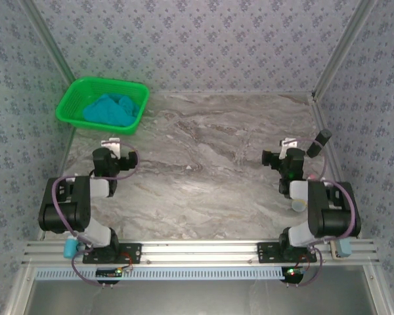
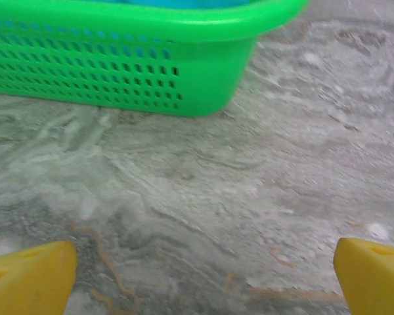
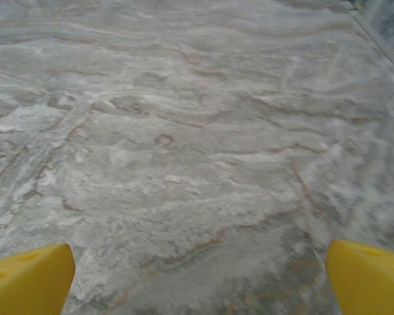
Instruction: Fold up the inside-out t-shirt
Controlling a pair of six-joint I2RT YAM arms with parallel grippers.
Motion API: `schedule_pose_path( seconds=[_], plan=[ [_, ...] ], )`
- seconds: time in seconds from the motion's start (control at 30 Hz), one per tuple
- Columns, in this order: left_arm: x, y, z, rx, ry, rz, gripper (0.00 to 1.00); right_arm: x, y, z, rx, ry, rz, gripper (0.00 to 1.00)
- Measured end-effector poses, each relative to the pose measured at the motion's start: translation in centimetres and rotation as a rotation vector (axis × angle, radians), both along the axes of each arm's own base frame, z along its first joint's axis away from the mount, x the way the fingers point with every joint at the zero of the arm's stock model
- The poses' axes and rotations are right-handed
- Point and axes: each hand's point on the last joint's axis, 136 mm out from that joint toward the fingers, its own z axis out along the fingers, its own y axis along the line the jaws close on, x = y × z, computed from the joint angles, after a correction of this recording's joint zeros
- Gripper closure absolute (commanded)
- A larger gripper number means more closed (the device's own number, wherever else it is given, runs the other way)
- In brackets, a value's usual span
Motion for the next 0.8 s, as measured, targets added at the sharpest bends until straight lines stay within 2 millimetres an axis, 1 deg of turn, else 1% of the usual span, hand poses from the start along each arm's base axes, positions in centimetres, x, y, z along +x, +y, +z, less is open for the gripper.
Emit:
schedule_pose_path(
  seconds=[0.07,0.1,0.13,0.17,0.2,0.23,0.27,0.3,0.33,0.37,0.43,0.5,0.53,0.6,0.67,0.7,0.73,0.77,0.8],
  plan=[
    [0.4,-0.6,1.9,-0.013,0.034,0.005,0.00,-0.2,-1.2,3.0,0.040,-0.020,-0.066,0.00],
    [0.9,-1.0,3.9,-0.031,0.043,0.016,0.00,-0.2,-1.8,5.9,0.056,-0.066,-0.103,0.00],
    [1.6,-1.4,6.4,-0.055,0.032,0.024,0.00,-0.4,-2.1,8.5,0.067,-0.111,-0.128,0.00],
    [2.1,-1.7,8.9,-0.080,0.007,0.032,0.00,-0.5,-2.1,10.4,0.075,-0.144,-0.134,0.01],
    [2.5,-2.0,11.7,-0.114,-0.029,0.041,0.00,-0.8,-1.6,12.8,0.090,-0.184,-0.132,0.01],
    [2.8,-2.4,14.4,-0.159,-0.064,0.051,0.00,-1.1,-0.9,14.4,0.104,-0.208,-0.121,0.02],
    [2.8,-2.5,16.1,-0.192,-0.082,0.059,0.00,-1.2,-0.1,15.4,0.113,-0.216,-0.103,0.01],
    [2.9,-2.7,17.4,-0.223,-0.093,0.063,0.00,-1.4,1.1,16.1,0.121,-0.213,-0.073,0.01],
    [3.1,-2.9,18.2,-0.246,-0.090,0.062,0.00,-1.5,2.4,16.1,0.124,-0.196,-0.043,0.01],
    [3.5,-3.1,18.3,-0.259,-0.074,0.056,0.00,-1.6,3.6,15.7,0.126,-0.175,-0.015,0.01],
    [5.3,-3.8,17.4,-0.268,0.009,0.040,0.00,-2.0,6.4,14.0,0.119,-0.101,0.058,0.01],
    [8.1,-4.9,15.4,-0.256,0.106,0.022,0.02,-2.5,8.9,12.1,0.109,-0.028,0.124,0.01],
    [9.7,-5.6,13.9,-0.240,0.163,0.014,0.03,-2.7,9.9,11.1,0.106,0.008,0.149,0.01],
    [11.7,-6.6,10.8,-0.206,0.255,0.002,0.03,-2.9,11.0,9.7,0.104,0.058,0.171,0.01],
    [12.7,-7.2,7.6,-0.174,0.345,0.004,0.05,-3.0,11.5,8.7,0.106,0.094,0.180,0.01],
    [12.7,-7.4,5.7,-0.151,0.396,0.009,0.05,-3.0,11.7,8.2,0.108,0.111,0.182,0.01],
    [12.6,-7.5,4.4,-0.134,0.433,0.011,0.07,-3.0,11.9,7.8,0.110,0.125,0.186,0.01],
    [12.7,-7.3,3.4,-0.105,0.455,0.015,0.11,-3.0,12.0,7.6,0.112,0.135,0.188,0.02],
    [12.9,-7.2,3.0,-0.091,0.465,0.017,0.12,-3.0,12.1,7.3,0.113,0.145,0.190,0.02]
  ],
)
